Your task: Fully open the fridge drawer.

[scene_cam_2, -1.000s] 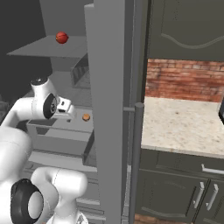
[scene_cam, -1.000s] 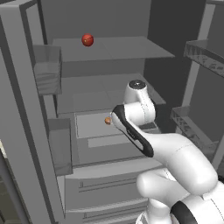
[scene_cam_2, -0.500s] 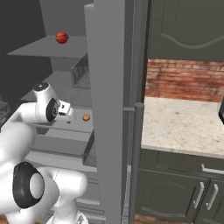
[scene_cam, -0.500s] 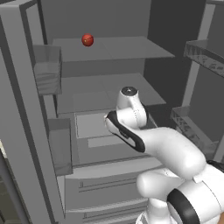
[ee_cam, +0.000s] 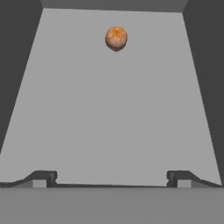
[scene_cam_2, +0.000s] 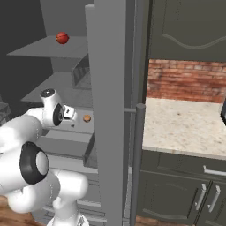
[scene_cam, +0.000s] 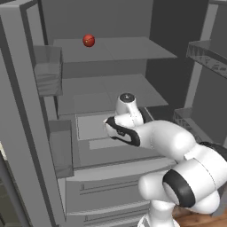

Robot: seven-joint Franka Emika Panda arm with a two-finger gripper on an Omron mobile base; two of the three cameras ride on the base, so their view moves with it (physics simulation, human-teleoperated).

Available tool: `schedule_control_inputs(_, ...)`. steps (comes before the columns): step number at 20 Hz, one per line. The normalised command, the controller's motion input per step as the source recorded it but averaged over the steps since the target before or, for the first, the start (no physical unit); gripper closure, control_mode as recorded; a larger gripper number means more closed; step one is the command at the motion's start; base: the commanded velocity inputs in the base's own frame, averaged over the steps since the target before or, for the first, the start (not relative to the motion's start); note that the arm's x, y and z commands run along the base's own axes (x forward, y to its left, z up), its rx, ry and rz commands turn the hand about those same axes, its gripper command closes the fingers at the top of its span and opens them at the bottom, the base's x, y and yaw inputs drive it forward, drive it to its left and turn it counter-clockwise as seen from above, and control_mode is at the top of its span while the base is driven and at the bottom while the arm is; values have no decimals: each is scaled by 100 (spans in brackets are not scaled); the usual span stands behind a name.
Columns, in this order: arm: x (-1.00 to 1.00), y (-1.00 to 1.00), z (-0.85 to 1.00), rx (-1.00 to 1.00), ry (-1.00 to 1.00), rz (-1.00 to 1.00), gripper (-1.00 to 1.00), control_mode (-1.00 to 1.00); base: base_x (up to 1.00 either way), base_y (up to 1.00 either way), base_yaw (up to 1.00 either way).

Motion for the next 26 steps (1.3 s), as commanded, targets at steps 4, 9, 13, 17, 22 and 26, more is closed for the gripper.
schedule_control_inputs(4,4,0,-42,0,0,0,-100,-100,0,0,0)
schedule_control_inputs(9,8,0,-34,0,0,0,-100,-100,0,0,0)
schedule_control_inputs(13,1,0,-28,0,0,0,-100,-100,0,0,0)
schedule_control_inputs(17,-6,-3,-17,0,0,0,-100,-100,0,0,0)
schedule_control_inputs(22,-23,-8,-5,0,0,0,-100,-100,0,0,0)
schedule_control_inputs(26,-12,-3,0,0,0,0,-100,-100,0,0,0)
